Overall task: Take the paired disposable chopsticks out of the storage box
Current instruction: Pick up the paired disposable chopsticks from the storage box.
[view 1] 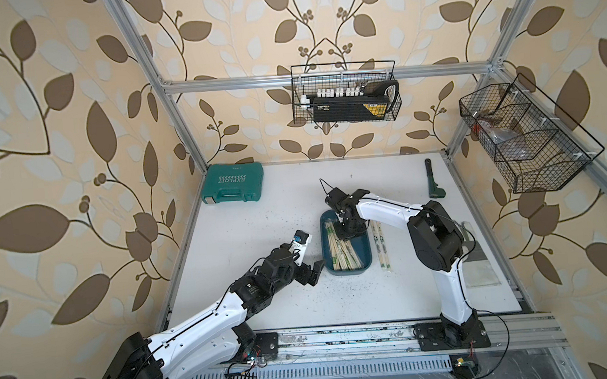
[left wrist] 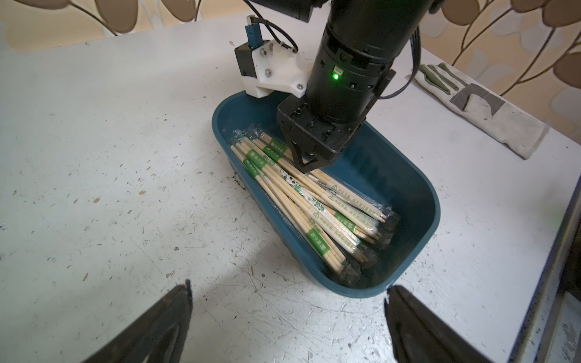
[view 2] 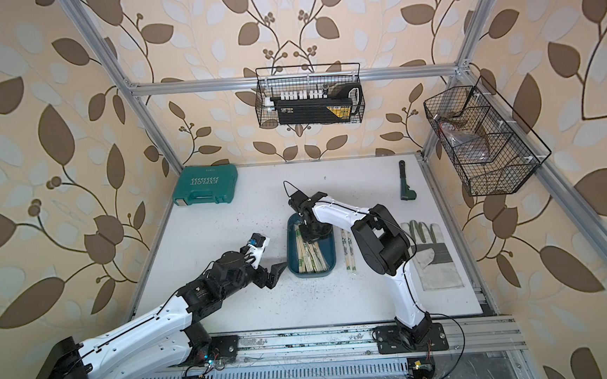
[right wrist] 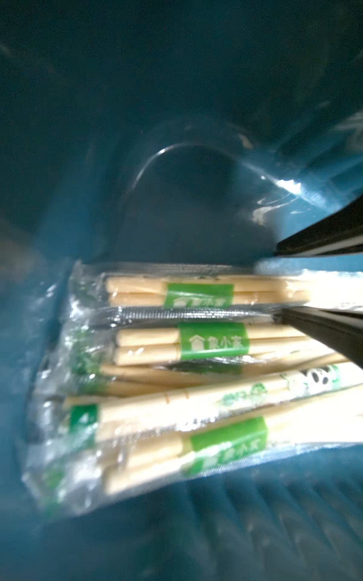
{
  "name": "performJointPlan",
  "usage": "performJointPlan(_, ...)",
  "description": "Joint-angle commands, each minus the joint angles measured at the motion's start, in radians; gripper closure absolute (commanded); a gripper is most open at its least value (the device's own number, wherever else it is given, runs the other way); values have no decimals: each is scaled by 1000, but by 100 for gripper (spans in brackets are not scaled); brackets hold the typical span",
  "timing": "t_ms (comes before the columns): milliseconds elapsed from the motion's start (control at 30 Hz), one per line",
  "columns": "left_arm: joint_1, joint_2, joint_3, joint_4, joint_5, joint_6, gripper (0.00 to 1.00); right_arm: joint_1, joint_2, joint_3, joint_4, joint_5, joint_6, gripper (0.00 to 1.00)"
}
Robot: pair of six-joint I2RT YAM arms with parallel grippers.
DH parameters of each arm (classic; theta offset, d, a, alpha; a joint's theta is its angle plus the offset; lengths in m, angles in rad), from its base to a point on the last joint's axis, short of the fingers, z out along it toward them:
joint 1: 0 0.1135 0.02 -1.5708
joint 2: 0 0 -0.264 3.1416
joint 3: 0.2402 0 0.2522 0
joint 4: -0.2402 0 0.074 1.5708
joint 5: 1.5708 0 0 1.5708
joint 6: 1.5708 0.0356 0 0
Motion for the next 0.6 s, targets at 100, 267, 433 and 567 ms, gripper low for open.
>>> performJointPlan(100, -8, -9, 21, -5, -13, 11, 1, 3, 46, 8, 5, -1, 11, 80)
performJointPlan(267, -8, -10, 20, -3, -12, 11, 1, 0, 40, 3, 3, 7, 14, 84)
performJointPlan(433, -8, -7, 20, -3, -10, 11, 1, -6, 14, -4, -6, 21, 22, 86)
performJointPlan(567, -8, -5, 20, 0, -10, 11, 1, -16, -21, -12, -5, 23, 22, 88)
